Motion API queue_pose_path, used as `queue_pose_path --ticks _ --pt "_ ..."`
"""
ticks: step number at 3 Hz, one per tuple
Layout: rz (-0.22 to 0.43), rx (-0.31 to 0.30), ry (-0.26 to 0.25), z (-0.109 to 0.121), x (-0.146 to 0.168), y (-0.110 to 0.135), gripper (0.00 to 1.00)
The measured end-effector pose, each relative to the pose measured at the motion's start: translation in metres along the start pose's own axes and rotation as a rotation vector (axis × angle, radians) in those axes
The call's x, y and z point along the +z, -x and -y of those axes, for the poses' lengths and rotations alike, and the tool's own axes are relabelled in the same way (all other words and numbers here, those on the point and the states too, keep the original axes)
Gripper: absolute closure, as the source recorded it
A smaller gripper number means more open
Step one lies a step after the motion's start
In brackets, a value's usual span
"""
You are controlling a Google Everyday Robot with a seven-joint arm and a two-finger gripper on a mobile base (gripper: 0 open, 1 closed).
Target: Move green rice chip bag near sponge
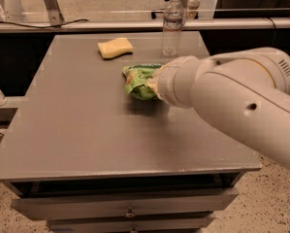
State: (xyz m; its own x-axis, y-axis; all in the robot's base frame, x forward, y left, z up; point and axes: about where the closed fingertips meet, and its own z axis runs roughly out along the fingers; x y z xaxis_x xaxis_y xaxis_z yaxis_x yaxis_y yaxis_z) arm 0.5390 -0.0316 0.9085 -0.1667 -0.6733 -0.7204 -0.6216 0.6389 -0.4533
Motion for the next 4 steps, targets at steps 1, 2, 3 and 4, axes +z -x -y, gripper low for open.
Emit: queue_pose_path --ticks 1,2,3,4 --pt "-0.019 0.018 -0.023 0.012 0.020 0.001 1.00" --pt "-0.037 0.027 -0.036 0.015 0.049 0.006 1.00" --pt "-0.063 0.030 -0.055 0.016 0.077 0.008 1.00" --pt "-0.083 -0.008 -0.100 0.024 0.100 0.009 1.00"
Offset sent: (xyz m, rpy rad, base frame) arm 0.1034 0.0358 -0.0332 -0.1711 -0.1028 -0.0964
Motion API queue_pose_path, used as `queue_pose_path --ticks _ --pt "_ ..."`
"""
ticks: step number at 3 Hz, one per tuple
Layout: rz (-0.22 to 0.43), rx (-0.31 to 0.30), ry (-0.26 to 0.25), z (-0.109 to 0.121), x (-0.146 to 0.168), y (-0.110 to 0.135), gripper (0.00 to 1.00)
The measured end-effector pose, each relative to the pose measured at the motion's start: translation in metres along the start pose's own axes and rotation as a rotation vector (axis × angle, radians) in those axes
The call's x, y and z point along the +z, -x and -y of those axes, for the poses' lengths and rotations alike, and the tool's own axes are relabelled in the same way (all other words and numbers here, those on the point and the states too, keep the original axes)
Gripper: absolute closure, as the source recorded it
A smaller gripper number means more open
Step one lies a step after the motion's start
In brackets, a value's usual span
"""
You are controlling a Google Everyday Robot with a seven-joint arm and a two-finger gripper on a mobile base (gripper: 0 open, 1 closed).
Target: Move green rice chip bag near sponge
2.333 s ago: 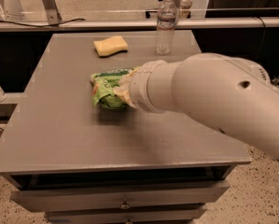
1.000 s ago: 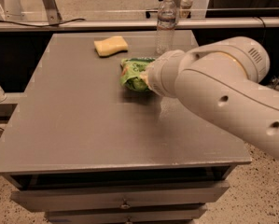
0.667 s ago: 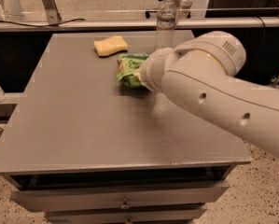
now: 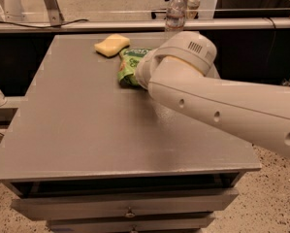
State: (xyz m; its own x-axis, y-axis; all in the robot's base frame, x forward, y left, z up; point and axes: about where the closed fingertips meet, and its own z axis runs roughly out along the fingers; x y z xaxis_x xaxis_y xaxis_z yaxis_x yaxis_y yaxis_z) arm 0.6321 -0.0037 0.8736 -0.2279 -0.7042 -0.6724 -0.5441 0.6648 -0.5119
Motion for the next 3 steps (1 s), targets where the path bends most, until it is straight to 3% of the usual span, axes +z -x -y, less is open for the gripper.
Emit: queue_pose_path --ticks 1,3 --pt "-0.005 -0.019 -0.030 0.0068 0.0066 0.0027 0.83" --pt "0.000 -0.006 -0.030 0.0020 0.0042 0.0071 0.36"
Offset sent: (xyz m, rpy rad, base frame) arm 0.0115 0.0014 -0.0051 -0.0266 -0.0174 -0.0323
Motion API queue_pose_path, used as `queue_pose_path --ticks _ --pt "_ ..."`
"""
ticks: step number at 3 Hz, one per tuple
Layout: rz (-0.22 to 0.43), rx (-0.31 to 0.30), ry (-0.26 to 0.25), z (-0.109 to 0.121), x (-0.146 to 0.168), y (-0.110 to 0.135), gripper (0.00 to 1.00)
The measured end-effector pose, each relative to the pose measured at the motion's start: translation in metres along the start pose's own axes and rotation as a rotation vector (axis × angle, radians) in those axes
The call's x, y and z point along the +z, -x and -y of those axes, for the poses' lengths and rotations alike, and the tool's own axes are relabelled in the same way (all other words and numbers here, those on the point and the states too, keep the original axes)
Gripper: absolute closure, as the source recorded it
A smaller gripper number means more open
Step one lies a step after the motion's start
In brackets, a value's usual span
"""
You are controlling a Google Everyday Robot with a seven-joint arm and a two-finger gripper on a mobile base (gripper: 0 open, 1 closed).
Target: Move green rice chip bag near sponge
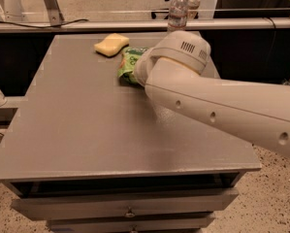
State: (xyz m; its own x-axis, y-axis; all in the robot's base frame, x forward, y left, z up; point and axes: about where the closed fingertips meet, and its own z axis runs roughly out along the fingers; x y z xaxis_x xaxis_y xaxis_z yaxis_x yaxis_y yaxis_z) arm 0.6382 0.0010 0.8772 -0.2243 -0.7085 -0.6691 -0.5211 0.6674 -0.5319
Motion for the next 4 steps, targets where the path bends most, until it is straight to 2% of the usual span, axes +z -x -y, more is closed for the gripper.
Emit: queue_pose_path --ticks 1,2,3,4 --pt "0.013 0.006 0.014 -0.006 -0.003 0.005 0.12" --pt "0.031 0.016 0.033 -0.010 -0.005 0.010 0.00" --pt "0.084 0.060 0.059 -0.002 -0.016 0.012 0.00" --pt "0.146 0.129 0.096 0.003 -0.026 0.016 0.00"
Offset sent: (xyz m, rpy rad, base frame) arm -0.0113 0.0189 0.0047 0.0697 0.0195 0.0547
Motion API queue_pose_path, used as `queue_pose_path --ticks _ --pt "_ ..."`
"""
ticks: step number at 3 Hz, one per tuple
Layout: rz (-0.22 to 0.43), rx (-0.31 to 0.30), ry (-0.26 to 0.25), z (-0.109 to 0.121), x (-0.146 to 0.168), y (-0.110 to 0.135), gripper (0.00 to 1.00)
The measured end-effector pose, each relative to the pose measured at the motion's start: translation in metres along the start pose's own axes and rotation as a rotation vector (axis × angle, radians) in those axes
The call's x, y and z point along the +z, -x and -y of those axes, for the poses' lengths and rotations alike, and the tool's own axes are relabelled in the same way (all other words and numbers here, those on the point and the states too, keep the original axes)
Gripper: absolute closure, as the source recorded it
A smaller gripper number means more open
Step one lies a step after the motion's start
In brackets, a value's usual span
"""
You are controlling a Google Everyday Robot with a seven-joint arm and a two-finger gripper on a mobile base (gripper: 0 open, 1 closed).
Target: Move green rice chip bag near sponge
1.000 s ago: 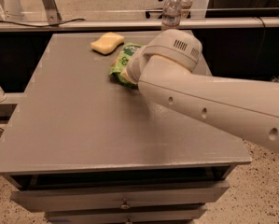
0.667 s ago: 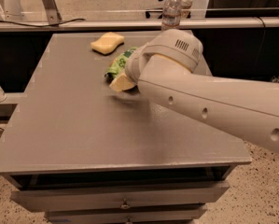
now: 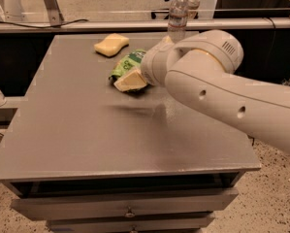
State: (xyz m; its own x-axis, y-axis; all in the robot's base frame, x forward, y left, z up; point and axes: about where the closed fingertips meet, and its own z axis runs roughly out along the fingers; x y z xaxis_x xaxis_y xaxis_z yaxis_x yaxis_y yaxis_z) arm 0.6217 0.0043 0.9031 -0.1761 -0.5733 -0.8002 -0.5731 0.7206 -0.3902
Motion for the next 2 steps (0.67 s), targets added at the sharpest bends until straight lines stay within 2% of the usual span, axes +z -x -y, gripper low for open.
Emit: queue_pose_path --ticks 1,2 --pt "0.076 0.048 0.048 -0.012 -0.004 -0.001 0.00" --pt "0.125 0.162 0.109 -0.035 -0.002 -0.001 0.00"
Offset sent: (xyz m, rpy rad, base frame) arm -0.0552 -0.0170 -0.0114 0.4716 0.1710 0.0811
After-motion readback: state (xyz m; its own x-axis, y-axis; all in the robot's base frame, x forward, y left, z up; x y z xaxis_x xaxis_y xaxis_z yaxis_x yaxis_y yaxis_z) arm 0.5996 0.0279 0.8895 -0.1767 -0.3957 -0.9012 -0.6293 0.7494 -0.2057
